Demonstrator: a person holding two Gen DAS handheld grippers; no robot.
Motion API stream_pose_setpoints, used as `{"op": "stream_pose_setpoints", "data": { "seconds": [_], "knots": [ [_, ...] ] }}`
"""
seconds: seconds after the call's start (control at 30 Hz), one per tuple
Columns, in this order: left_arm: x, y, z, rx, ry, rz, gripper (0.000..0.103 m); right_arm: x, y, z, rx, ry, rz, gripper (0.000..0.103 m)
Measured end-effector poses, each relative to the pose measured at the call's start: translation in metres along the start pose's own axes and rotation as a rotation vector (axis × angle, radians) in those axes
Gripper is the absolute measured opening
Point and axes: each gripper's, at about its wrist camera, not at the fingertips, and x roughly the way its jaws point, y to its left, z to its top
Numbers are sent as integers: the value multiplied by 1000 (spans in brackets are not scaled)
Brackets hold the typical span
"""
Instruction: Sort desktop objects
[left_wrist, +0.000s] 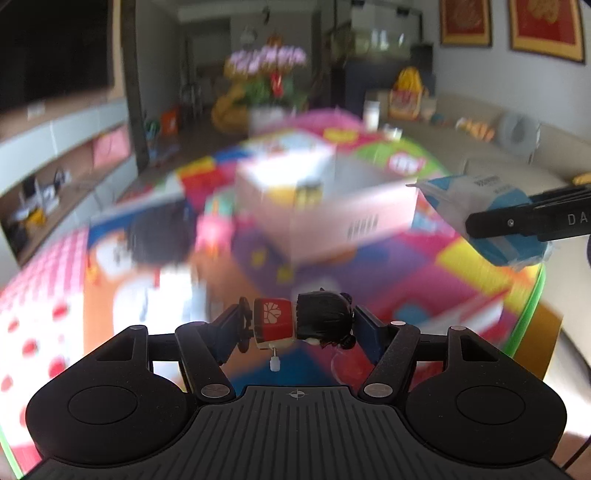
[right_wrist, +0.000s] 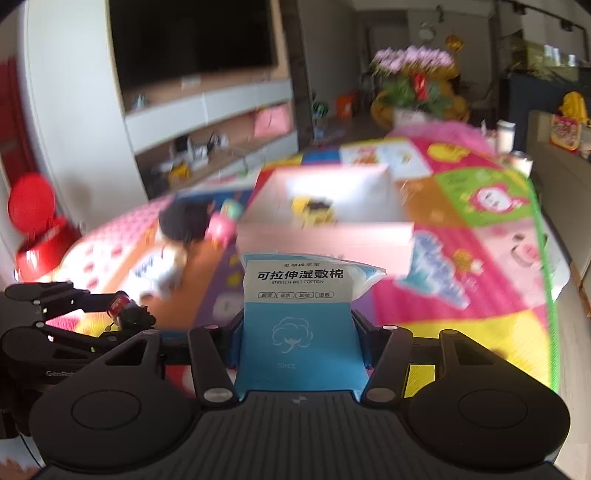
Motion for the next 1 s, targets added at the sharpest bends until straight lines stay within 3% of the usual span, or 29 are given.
{"op": "stream_pose_setpoints", "data": {
  "seconds": [0.2, 0.33, 0.4, 0.43, 0.53, 0.7, 0.9, 0.97, 1.0],
  "knots": [
    [14, -8, 67, 68, -158, -1, 70, -39, -17, 53, 19, -210, -48, 55],
    [51, -5, 106, 13, -242, -7, 71, -46, -24, 84, 6, -295, -87, 55],
    [80, -4, 116, 25, -231, 5, 92, -41, -29, 97, 11, -315, -93, 55],
    [92, -3, 117, 23, -203, -4, 94, -38, -32, 102, 22, -317, -101, 55],
    [100, 7, 101, -7, -143, 18, 97, -29, -40, 110, 49, -311, -121, 55],
    [74, 29, 49, -50, -85, 54, 98, -7, -46, 119, 35, -270, -121, 55],
    [47, 52, 12, -121, -35, 108, 100, 62, -39, 151, 34, -191, -108, 55],
    [41, 59, 4, -139, -22, 119, 100, 92, -36, 158, -2, -158, -110, 62],
    [39, 62, 0, -145, -15, 128, 100, 106, -34, 160, -19, -128, -129, 73]
  ]
}}
